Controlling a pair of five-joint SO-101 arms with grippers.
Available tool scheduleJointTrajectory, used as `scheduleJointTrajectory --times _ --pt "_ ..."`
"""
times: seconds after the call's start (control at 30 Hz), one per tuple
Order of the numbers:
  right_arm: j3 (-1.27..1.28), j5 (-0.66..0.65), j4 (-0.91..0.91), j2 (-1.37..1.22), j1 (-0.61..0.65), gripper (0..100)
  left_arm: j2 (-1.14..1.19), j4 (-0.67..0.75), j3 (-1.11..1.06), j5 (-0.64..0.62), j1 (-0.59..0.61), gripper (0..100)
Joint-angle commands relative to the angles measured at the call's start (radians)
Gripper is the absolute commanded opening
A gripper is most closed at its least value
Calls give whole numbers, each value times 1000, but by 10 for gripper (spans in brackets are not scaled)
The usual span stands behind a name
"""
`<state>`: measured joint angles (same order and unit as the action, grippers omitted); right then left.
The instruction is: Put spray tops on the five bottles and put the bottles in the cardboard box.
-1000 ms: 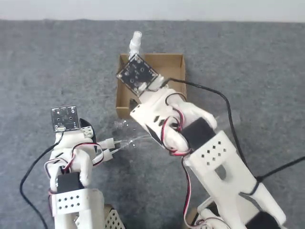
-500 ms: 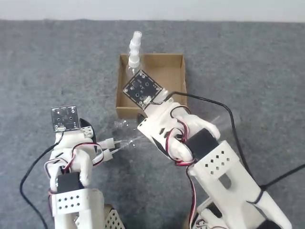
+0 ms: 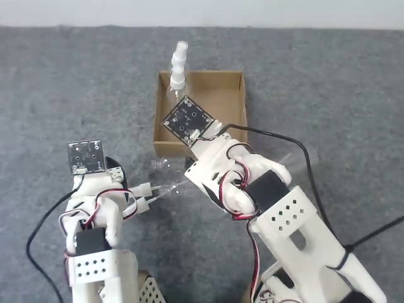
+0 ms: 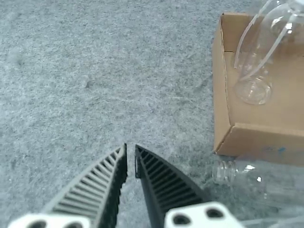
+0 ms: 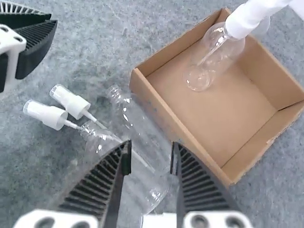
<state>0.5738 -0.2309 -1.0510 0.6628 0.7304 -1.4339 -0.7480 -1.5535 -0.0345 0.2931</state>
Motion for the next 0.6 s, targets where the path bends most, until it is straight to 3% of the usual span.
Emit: scheduleJointTrajectory --times 0.0,0.27,0.47,0.57 --pt "-17 -37 -51 42 7 87 -15 29 8 9 3 31" --pt "-11 -74 -142 10 50 177 -15 29 8 9 0 31" --pt "-17 -77 -134 -162 130 191 -15 29 8 9 2 31" --pt "-17 -130 -113 -251 148 253 -15 29 8 9 3 31"
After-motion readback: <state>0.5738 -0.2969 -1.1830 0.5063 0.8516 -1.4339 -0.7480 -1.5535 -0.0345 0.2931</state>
